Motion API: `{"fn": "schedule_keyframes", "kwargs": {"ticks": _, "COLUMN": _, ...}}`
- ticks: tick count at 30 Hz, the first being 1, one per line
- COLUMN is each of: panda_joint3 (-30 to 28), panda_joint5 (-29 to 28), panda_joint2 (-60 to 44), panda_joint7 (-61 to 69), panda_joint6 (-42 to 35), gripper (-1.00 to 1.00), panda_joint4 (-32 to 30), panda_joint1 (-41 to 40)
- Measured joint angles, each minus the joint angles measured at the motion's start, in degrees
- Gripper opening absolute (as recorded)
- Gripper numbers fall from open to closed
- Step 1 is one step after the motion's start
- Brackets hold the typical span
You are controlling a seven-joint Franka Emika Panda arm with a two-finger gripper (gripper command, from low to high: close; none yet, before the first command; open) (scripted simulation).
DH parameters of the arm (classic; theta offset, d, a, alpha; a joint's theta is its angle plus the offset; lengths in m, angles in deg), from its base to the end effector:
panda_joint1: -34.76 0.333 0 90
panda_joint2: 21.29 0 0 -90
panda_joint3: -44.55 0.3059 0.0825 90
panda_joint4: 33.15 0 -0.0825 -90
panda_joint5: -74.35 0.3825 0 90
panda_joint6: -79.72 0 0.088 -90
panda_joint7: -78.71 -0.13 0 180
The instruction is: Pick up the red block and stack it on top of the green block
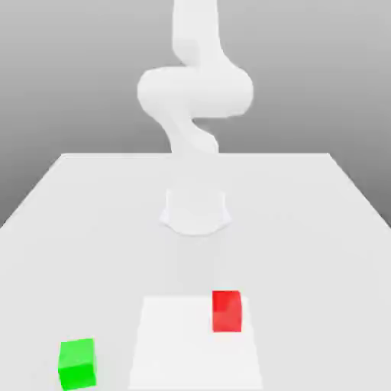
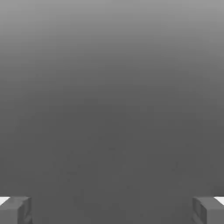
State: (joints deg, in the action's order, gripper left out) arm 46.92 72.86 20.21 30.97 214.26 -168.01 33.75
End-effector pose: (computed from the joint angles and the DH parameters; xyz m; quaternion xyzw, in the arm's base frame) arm 0.3976 0.0128 0.6366 -0.8624 0.3637 -0.3305 0.1218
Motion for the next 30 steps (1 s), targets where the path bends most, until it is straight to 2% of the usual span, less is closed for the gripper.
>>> {"fn": "schedule_keyframes", "kwargs": {"ticks": 6, "panda_joint3": 4.78, "panda_joint5": -3.57, "panda_joint2": -12.54, "panda_joint7": -4.85, "panda_joint6": 7.70, "gripper": 0.00, "panda_joint4": -8.29, "panda_joint1": -2.24}}
{"fn": "schedule_keyframes", "kwargs": {"ticks": 12, "panda_joint3": 7.03, "panda_joint5": -5.17, "panda_joint2": -25.28, "panda_joint7": -8.31, "panda_joint6": 15.52, "gripper": 0.00, "panda_joint4": -16.63, "panda_joint1": -3.15}}
{"fn": "schedule_keyframes", "kwargs": {"ticks": 15, "panda_joint3": 7.43, "panda_joint5": -3.90, "panda_joint2": -32.32, "panda_joint7": -8.69, "panda_joint6": 20.17, "gripper": 0.00, "panda_joint4": -21.28, "panda_joint1": -2.60}}
{"fn": "schedule_keyframes", "kwargs": {"ticks": 18, "panda_joint3": 8.06, "panda_joint5": 0.57, "panda_joint2": -38.82, "panda_joint7": -6.74, "panda_joint6": 24.88, "gripper": 0.00, "panda_joint4": -25.64, "panda_joint1": -1.10}}
{"fn": "schedule_keyframes", "kwargs": {"ticks": 22, "panda_joint3": 7.62, "panda_joint5": 0.13, "panda_joint2": -43.96, "panda_joint7": -7.52, "panda_joint6": 29.13, "gripper": 0.00, "panda_joint4": -25.87, "panda_joint1": -0.82}}
{"fn": "schedule_keyframes", "kwargs": {"ticks": 29, "panda_joint3": 3.44, "panda_joint5": -5.55, "panda_joint2": -52.99, "panda_joint7": -11.66, "panda_joint6": 36.71, "gripper": 0.00, "panda_joint4": -24.74, "panda_joint1": 1.94}}
{"fn": "schedule_keyframes", "kwargs": {"ticks": 30, "panda_joint3": 2.48, "panda_joint5": -6.22, "panda_joint2": -54.33, "panda_joint7": -12.09, "panda_joint6": 37.82, "gripper": -1.00, "panda_joint4": -24.64, "panda_joint1": 2.72}}
